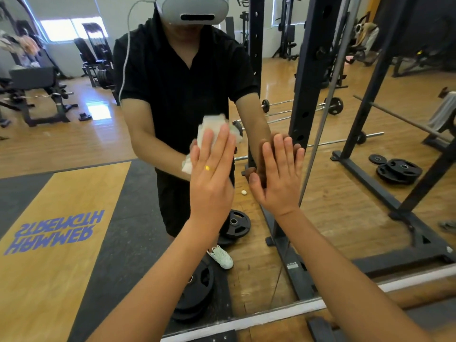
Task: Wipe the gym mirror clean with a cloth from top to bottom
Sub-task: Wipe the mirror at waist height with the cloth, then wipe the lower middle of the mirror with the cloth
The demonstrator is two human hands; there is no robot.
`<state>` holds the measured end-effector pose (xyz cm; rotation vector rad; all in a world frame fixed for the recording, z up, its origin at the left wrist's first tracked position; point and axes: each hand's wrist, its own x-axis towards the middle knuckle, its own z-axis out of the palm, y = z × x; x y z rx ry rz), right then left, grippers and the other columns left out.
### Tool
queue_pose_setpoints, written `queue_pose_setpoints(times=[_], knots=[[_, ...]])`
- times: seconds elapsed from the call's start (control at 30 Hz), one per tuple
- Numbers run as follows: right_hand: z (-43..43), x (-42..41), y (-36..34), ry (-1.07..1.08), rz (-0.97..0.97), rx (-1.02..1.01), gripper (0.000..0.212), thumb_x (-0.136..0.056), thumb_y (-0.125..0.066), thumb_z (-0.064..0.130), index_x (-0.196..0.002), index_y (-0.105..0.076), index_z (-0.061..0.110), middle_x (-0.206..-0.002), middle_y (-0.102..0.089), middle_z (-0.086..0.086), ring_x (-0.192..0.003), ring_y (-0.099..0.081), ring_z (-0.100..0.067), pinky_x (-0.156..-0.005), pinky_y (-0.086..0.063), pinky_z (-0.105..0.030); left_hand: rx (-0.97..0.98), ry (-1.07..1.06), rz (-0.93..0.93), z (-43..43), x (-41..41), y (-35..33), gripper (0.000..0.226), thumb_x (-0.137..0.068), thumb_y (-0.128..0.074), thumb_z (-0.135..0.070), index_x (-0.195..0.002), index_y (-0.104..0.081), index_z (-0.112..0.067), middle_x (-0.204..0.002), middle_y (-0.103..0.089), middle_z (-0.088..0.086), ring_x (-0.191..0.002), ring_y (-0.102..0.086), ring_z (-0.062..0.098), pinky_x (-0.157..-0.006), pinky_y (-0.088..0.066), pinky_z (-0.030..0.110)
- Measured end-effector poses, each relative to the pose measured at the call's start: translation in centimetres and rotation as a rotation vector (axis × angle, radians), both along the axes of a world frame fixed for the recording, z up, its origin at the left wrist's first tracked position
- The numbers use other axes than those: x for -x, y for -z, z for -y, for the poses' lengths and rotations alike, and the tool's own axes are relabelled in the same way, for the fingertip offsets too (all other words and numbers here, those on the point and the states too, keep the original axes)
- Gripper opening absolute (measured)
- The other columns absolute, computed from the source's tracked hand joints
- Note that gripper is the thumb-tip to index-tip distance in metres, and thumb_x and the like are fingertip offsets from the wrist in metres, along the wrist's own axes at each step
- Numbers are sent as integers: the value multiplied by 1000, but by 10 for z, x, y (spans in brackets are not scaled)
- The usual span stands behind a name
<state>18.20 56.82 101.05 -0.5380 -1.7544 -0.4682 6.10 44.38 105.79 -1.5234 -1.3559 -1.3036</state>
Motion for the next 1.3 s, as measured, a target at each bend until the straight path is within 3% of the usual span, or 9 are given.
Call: queue_pose_setpoints(times=[0.2,0.33,0.5,0.73,0.97,1.03,1.13,1.2,1.3], knots=[[1,0,-2,-12,-2,2,71,-105,-38,42,-165,-9,18,-173,1,-2,-160,-4,-23,-128,-6,-51,66,-54,-137,-5,0,11,50,-102,-47,8,-150,-40,-1,-155,-45,18,-157,-13,22,-127,-16,50],[4,-2,-4,-28,10,26,69,-107,-35,43,-165,-8,20,-173,2,0,-160,-4,-22,-128,-6,-51,246,85,-19,11,-16,15,53,-104,-49,-19,-154,-40,-1,-164,-30,16,-157,-14,29,-128,-9,49],[26,-8,-10,-93,-19,151,61,-103,-50,26,-158,-30,8,-170,-16,-9,-158,-12,-26,-127,-9,-54,404,253,89,33,-13,6,53,-104,-32,-6,-157,-33,-4,-168,-25,9,-159,-10,22,-130,-8,45],[83,-7,5,-332,169,189,54,-103,-43,10,-156,-32,6,-164,-32,-13,-156,-25,-27,-127,-16,-53,265,247,75,42,6,15,39,-102,-57,2,-141,-54,4,-153,-48,18,-149,-39,30,-123,-31,41],[89,2,-1,-179,181,240,51,-105,-50,35,-153,-47,18,-162,-41,-4,-156,-25,-30,-127,-5,-55,187,18,204,74,26,60,35,-101,-57,1,-136,-61,1,-156,-44,19,-153,-31,31,-123,-29,55],[92,7,-2,-190,139,219,51,-102,-61,37,-146,-58,12,-156,-49,-8,-151,-36,-32,-126,-19,-56,140,-133,312,92,40,81,43,-101,-56,-7,-144,-53,-5,-163,-32,18,-155,-24,36,-124,-19,63],[96,17,-6,-191,52,187,43,-95,-74,27,-129,-69,3,-140,-62,-17,-130,-58,-34,-107,-48,-49,40,-278,827,119,50,109,66,-101,-57,-29,-159,-29,-13,-173,0,5,-159,-6,30,-124,-15,63],[101,25,-12,-180,17,197,39,-93,-76,22,-126,-69,2,-132,-62,-19,-118,-61,-33,-99,-51,-44,-6,-274,1146,121,47,115,81,-100,-55,-41,-164,-11,-17,-172,13,9,-159,5,25,-128,-11,51],[107,34,-18,-168,1,218,45,-93,-75,22,-132,-65,2,-130,-49,-15,-113,-53,-30,-98,-50,-38,-11,-254,1203,98,47,104,86,-99,-52,-48,-165,-7,-18,-170,18,14,-157,15,28,-127,-7,43]])
